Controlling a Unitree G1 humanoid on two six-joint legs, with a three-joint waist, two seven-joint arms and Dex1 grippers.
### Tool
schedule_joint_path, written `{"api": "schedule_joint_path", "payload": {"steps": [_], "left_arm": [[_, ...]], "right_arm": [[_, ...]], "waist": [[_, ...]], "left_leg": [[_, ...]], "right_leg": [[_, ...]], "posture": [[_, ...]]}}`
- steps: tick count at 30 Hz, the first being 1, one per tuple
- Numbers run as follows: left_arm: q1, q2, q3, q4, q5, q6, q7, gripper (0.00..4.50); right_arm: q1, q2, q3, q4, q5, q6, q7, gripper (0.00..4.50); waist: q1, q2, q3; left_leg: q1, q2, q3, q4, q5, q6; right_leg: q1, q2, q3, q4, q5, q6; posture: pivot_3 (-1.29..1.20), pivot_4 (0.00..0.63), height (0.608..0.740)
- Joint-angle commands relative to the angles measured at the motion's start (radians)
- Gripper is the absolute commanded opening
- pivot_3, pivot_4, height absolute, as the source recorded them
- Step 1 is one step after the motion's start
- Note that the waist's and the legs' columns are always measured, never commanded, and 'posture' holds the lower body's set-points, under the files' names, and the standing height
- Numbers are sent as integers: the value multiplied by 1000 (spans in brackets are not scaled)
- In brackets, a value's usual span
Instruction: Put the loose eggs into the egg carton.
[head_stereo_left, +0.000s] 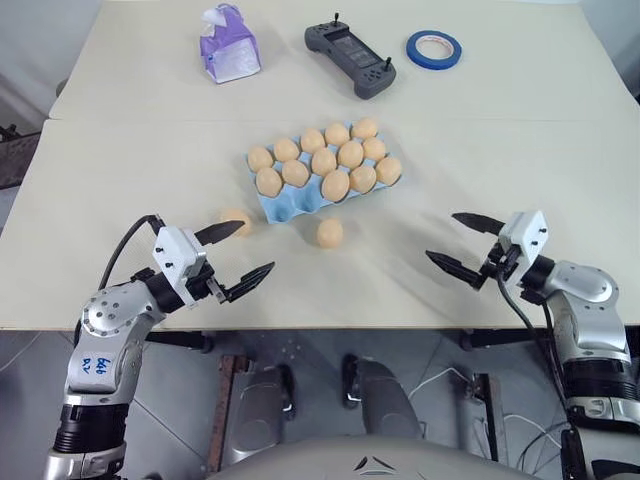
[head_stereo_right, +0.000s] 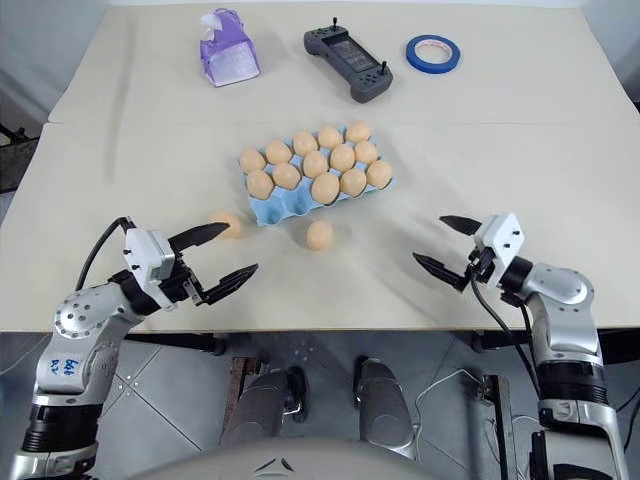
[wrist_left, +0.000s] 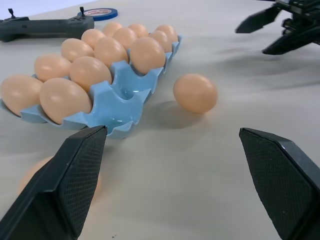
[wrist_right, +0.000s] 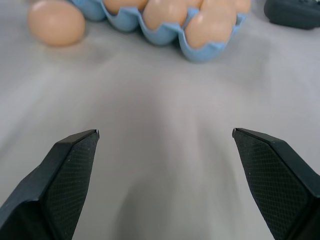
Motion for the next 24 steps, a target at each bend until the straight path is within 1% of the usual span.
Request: {"api": "schedule_joint_path", "payload": {"steps": [1,3,6,10,14,17,21,24], "left_arm": [[-31,-5,6,17,-6,-44,-18,4500],[-42,-9,11,32,-6,-54,-15,4500],[-40,-8,18,39,-8,-55,-14,4500],[-13,-6,34,20,-19,-46,-8,4500],[29,-9,50,-3,-17,-48,3,4500],[56,-14,57,-27,-18,-46,21,4500],[101,-17,63,-69,-16,-42,43,4500],[125,-18,67,-94,-18,-40,55,4500]], "right_arm": [[-12,3,-3,-37,17,-31,4,4480],[-30,20,24,-60,18,-27,9,4480],[-73,49,78,-113,29,27,21,4480],[-147,92,164,-175,28,143,10,4480],[-216,148,262,-189,-7,233,-7,4480],[-235,177,316,-187,-34,254,-13,4480],[-282,229,358,-142,-78,285,-63,4480],[-297,250,384,-123,-97,283,-61,4480]], "waist": [[0,0,0],[0,0,0],[-3,0,0],[0,0,0],[1,0,0],[4,0,0],[0,0,0],[0,0,0]], "left_leg": [[0,0,0,0,0,0],[0,0,0,0,0,0],[0,0,0,0,0,0],[0,1,0,0,1,0],[0,1,-1,0,0,0],[-1,1,-2,-1,0,-1],[-1,0,-2,-1,-1,0],[-1,1,-2,-1,-1,-1]], "right_leg": [[0,0,0,0,0,0],[0,0,0,0,0,0],[0,0,0,0,0,0],[0,0,0,1,0,0],[0,-1,0,1,0,0],[-1,-1,0,0,0,-1],[-1,-2,0,0,0,-1],[-1,-2,0,0,0,-1]], "posture": [[0,150,740],[0,150,740],[0,150,740],[0,150,740],[0,150,740],[0,150,740],[0,150,740],[0,150,740]]}}
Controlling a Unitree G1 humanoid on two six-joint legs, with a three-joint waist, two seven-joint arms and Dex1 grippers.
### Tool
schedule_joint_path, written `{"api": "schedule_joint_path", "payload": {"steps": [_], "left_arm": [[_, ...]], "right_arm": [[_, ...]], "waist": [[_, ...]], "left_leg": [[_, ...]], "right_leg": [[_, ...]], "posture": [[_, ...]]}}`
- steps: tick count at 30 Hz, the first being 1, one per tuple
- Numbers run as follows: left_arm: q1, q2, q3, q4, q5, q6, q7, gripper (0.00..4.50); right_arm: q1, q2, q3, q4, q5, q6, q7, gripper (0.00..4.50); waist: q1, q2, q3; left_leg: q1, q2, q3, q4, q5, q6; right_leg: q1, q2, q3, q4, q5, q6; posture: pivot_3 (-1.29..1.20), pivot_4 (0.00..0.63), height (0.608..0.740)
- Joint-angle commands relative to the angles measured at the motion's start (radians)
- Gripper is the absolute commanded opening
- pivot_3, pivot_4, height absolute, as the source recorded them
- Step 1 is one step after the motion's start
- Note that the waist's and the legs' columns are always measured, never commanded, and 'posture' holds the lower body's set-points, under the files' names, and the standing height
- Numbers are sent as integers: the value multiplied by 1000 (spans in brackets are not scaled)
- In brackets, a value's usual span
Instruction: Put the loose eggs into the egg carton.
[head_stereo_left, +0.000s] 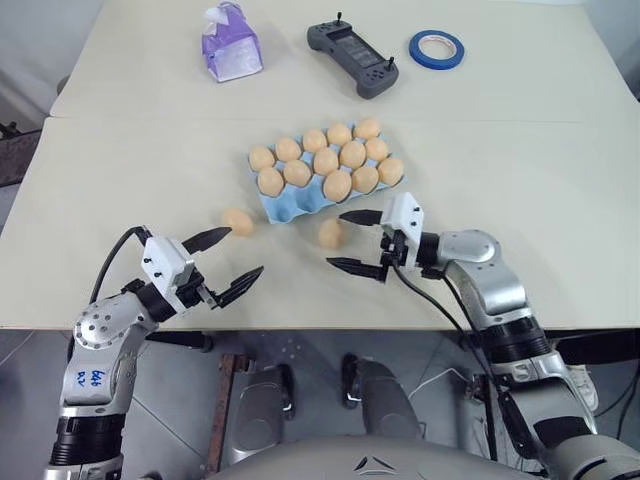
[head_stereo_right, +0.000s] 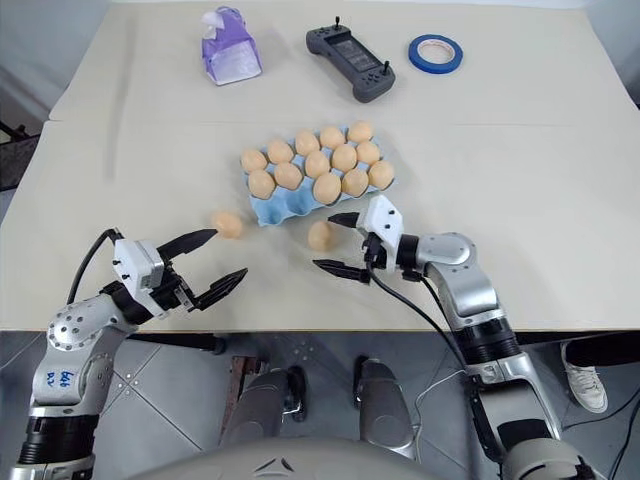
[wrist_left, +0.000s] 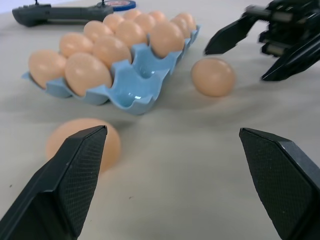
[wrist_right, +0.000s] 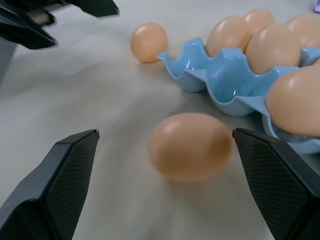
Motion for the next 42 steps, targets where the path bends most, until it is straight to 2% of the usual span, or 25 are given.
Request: {"api": "schedule_joint_path", "payload": {"steps": [1,8,11,15,21,27,30,36,39,42], "left_arm": [[25,-4,21,-55,-15,-4,15,4500],[35,-3,20,-71,-15,0,29,4500],[33,-2,19,-74,-16,3,32,4500],[33,-4,18,-77,-16,6,35,4500],[37,-8,14,-77,-15,6,39,4500],[28,-17,6,-68,-10,3,44,4500],[29,-24,3,-74,-7,2,49,4500],[64,-25,21,-87,-9,-4,55,4500],[70,-27,21,-89,-10,-5,59,4500],[67,-29,17,-80,-10,-8,56,4500]], "right_arm": [[-17,20,18,5,-10,-4,-2,4480],[-53,81,42,108,-51,-46,-19,4480],[-69,102,24,129,-37,-58,-28,3880],[-84,114,12,107,-22,-49,-28,2524],[-138,146,-40,48,55,19,-46,2524],[-256,182,-46,204,-8,-69,-108,2524],[-259,179,-37,217,0,-88,-60,2524],[-185,119,-42,86,69,-8,49,2524],[-117,70,-17,-25,94,79,87,3093],[-75,58,9,-76,74,90,76,4114]], "waist": [[0,0,0],[-2,0,0],[-1,0,0],[-3,0,0],[-5,0,0],[-5,0,0],[-3,0,0],[-3,0,0],[-2,0,0],[-4,0,0]], "left_leg": [[0,0,0,0,0,0],[0,0,0,-1,0,0],[0,0,0,-1,0,0],[0,0,0,-1,0,0],[0,0,0,-1,0,0],[0,0,0,-1,0,0],[0,0,0,-3,0,-1],[-1,0,1,-3,0,3],[-1,0,1,-3,-2,0],[0,1,1,-2,-2,-1]], "right_leg": [[0,0,0,0,0,0],[0,0,0,0,0,-1],[0,0,0,0,0,-1],[0,0,0,0,0,-1],[-1,0,0,0,0,-1],[-1,0,0,0,0,-1],[-1,0,-1,0,0,-1],[-1,0,-2,-1,0,-1],[-1,0,-2,-1,0,-1],[-1,0,-2,-1,-1,-1]], "posture": [[0,150,740],[0,150,740],[0,150,740],[0,150,740],[0,150,740],[0,150,740],[0,150,740],[0,150,740],[0,150,740],[0,150,740]]}}
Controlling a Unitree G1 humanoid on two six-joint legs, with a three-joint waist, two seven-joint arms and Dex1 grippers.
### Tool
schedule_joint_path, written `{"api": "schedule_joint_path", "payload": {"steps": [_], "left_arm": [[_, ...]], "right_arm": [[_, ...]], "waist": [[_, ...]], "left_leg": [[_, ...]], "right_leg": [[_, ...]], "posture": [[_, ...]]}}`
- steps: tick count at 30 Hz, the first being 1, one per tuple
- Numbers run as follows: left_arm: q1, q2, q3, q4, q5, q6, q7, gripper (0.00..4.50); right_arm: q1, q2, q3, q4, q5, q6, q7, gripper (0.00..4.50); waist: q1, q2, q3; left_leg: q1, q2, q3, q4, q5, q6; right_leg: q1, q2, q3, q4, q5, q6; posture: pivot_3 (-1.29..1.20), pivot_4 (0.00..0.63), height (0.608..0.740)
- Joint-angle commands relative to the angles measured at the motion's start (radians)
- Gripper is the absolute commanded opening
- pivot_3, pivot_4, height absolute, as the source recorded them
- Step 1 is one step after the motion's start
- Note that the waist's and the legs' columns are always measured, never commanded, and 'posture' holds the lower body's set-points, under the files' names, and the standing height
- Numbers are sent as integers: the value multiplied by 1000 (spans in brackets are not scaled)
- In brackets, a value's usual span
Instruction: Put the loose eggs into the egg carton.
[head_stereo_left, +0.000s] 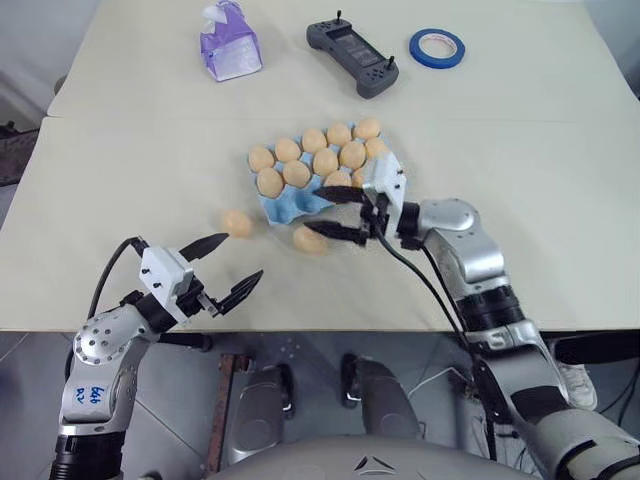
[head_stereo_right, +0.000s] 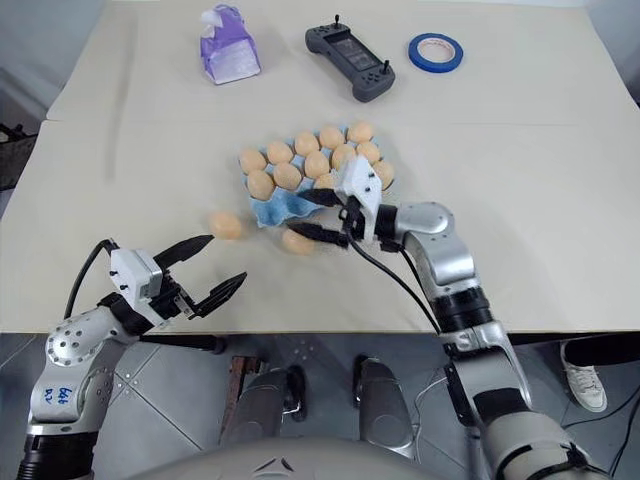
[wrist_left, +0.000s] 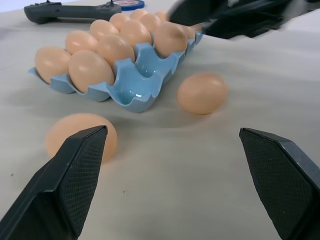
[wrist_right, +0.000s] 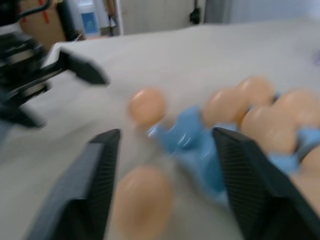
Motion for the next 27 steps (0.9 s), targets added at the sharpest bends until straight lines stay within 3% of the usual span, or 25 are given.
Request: {"api": "schedule_joint_path", "payload": {"steps": [1,7,16,19,23,27], "left_arm": [[-1,-5,8,-29,-10,-20,-1,4500],[-22,-2,0,-21,-11,-13,-14,4500],[-19,11,16,-34,-16,1,-21,4500],[-12,12,18,-39,-18,2,-19,4500],[-2,12,21,-44,-23,-3,-21,4500],[18,20,43,-44,-41,-31,-48,4500]], "right_arm": [[20,3,29,-71,-14,0,-13,4422],[17,50,53,12,-89,-60,-98,4465],[18,96,84,125,-134,-130,-100,4465],[15,103,76,137,-135,-145,-103,3912],[21,100,59,116,-106,-151,-79,2540],[14,93,46,86,-89,-148,-68,2540]], "waist": [[-6,0,0],[-2,0,0],[-2,0,0],[-3,0,0],[-2,0,0],[-4,0,0]], "left_leg": [[0,0,0,0,0,0],[1,1,1,0,1,-1],[0,1,1,0,0,-1],[0,1,1,1,0,-1],[0,1,1,0,0,-1],[0,1,1,0,0,-1]], "right_leg": [[0,0,0,0,0,0],[0,1,0,1,0,-1],[0,1,0,0,0,-1],[0,1,0,1,0,-1],[0,1,0,1,0,-1],[0,1,0,1,0,-1]], "posture": [[0,150,740],[0,150,740],[0,150,740],[0,150,740],[0,150,740],[0,150,740]]}}
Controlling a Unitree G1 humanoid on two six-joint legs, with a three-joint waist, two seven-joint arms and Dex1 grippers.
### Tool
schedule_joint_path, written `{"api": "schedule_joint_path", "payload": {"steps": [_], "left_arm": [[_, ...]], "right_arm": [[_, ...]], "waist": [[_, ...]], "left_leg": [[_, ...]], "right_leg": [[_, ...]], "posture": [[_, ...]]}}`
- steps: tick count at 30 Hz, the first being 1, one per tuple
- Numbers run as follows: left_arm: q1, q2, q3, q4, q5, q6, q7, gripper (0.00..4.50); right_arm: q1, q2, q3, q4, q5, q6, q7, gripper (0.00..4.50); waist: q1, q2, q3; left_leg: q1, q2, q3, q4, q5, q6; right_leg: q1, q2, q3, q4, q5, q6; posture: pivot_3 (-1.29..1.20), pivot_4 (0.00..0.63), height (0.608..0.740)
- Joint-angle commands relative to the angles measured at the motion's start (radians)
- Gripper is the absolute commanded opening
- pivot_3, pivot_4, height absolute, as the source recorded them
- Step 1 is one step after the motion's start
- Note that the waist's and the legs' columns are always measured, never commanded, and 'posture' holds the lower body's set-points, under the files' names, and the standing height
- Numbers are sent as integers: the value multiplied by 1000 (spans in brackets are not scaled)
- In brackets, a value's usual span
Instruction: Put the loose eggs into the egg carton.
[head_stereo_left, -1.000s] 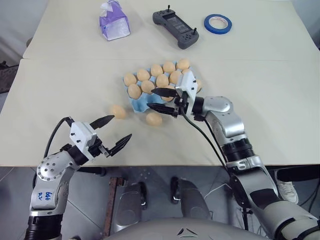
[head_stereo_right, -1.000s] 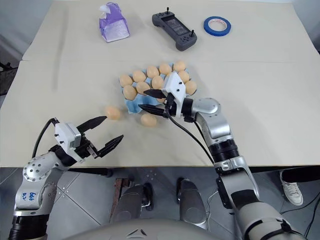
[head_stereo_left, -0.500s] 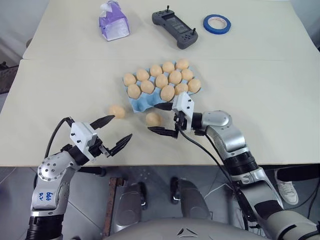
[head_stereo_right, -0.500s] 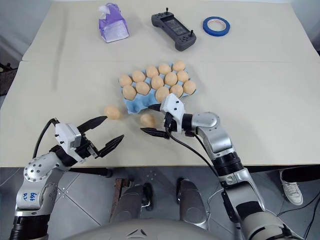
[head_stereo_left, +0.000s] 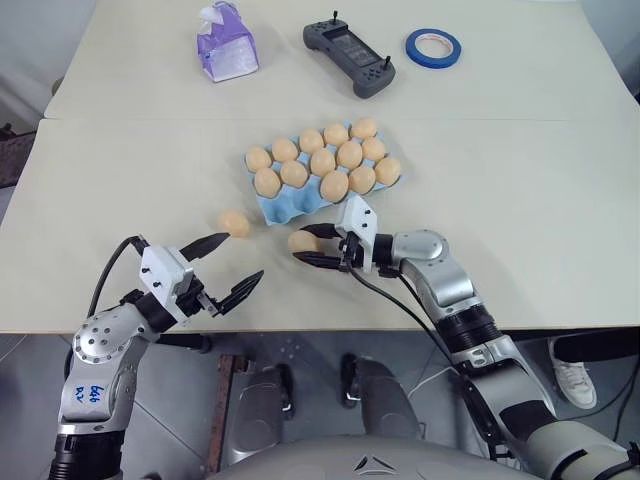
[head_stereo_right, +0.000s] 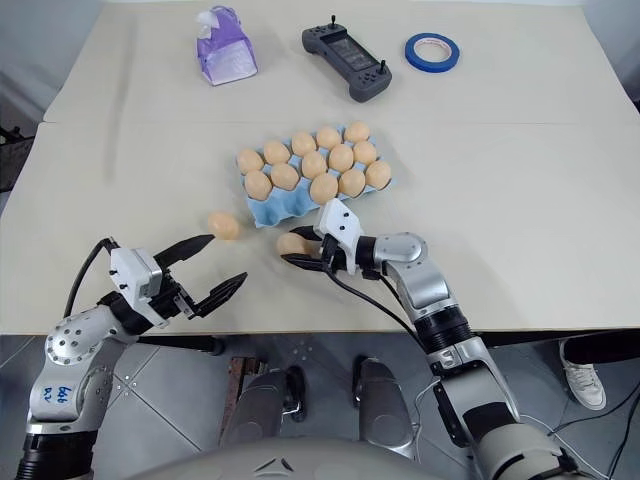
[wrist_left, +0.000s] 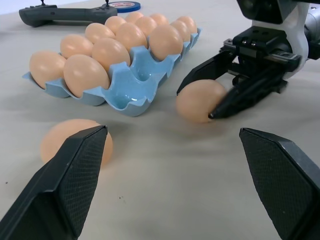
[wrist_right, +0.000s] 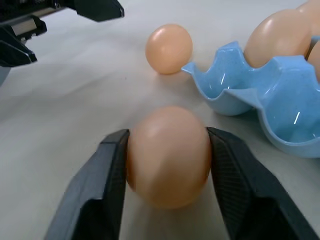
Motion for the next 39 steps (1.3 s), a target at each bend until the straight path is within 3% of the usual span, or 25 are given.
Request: {"api": "schedule_joint_path", "payload": {"steps": [1,10,16,19,23,24,35,39], "left_arm": [[35,19,58,-44,-37,-44,-36,4500],[79,21,115,-22,-35,-88,-46,4500],[80,6,93,-42,-29,-84,-24,4500],[92,4,86,-41,-27,-89,-28,4500],[88,9,82,-38,-32,-87,-36,4500],[84,13,80,-35,-32,-86,-40,4500],[52,23,64,-34,-31,-67,-47,4500],[54,23,66,-35,-31,-66,-45,4500]], "right_arm": [[-21,-3,-38,-84,52,4,17,2540],[-186,38,-93,26,51,8,-60,2540],[-146,3,-69,-13,62,30,15,2540],[-79,-37,-36,-103,88,97,89,3118],[-41,-42,-3,-125,38,92,56,4440],[-35,-43,9,-117,20,83,48,4478],[-49,2,6,29,-40,6,-30,4478],[-49,18,2,42,-35,-12,-30,3234]], "waist": [[-2,0,0],[-4,0,0],[0,0,0],[0,0,0],[-6,0,0],[-8,0,0],[-6,0,0],[-10,0,0]], "left_leg": [[0,0,0,0,0,0],[0,1,0,0,0,-1],[-1,1,0,-1,-2,0],[-1,1,0,-1,-2,1],[-1,2,2,0,-3,0],[0,2,3,0,-3,0],[0,3,3,0,-2,-2],[0,3,3,1,-2,-2]], "right_leg": [[0,0,0,0,0,0],[-1,0,0,0,-1,-1],[-1,0,-1,-1,-1,-1],[-1,0,-2,-1,-1,-1],[-1,0,-2,-1,-1,-1],[-1,0,-2,-1,-1,-1],[-2,1,-3,0,-1,-2],[-2,1,-3,1,-1,-2]], "posture": [[0,150,740],[0,150,740],[0,150,740],[0,150,740],[0,150,740],[0,150,740],[0,150,740],[0,150,740]]}}
